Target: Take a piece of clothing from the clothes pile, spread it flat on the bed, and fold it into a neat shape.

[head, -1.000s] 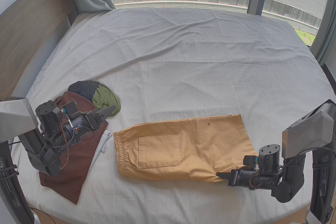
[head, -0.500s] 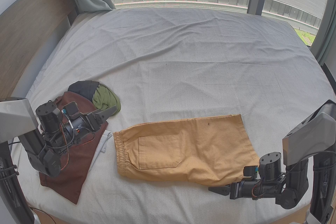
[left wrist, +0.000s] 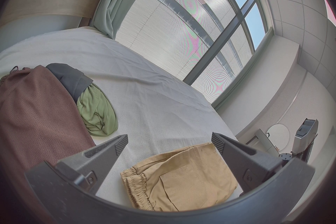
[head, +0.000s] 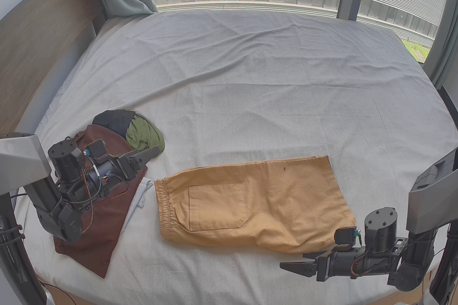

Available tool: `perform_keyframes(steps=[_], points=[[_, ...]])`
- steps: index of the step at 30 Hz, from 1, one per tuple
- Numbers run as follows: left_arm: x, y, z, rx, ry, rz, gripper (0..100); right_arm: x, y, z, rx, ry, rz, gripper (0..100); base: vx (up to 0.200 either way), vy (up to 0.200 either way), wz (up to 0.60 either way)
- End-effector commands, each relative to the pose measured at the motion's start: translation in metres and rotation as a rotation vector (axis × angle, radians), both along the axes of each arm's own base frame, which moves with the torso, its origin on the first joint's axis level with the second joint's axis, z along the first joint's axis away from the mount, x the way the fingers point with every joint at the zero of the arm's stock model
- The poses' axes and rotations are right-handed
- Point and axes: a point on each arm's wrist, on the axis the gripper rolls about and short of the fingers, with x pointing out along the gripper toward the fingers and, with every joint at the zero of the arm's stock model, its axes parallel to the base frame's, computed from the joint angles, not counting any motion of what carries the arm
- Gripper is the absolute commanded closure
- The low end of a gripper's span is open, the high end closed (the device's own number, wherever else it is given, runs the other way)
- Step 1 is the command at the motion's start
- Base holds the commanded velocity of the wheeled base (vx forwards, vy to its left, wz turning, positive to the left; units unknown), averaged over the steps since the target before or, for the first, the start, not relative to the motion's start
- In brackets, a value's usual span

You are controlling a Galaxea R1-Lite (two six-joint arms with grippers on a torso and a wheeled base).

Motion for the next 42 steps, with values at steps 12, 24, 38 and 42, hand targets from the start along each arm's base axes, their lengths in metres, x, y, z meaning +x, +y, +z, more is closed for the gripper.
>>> perform_keyframes(steps=[12,24,38,42], points=[[-0.012,-0.002,0.009,-0.002,-0.009,-0.043,0,0.015,0.004,0.040,0.152,-0.174,0.035,0,0.000,0.000,0.00],[-0.017,-0.008,0.000,0.051,-0.006,-0.082,0,0.017,-0.005,0.056,0.186,-0.239,0.040,0,0.000,0.000,0.00],[-0.020,-0.009,-0.001,0.052,0.005,-0.103,0,0.026,-0.012,0.059,0.201,-0.258,0.019,0,0.000,0.000,0.00],[-0.025,-0.009,-0.004,0.050,0.024,-0.133,0,0.027,-0.013,0.059,0.201,-0.258,0.016,0,0.000,0.000,0.00]])
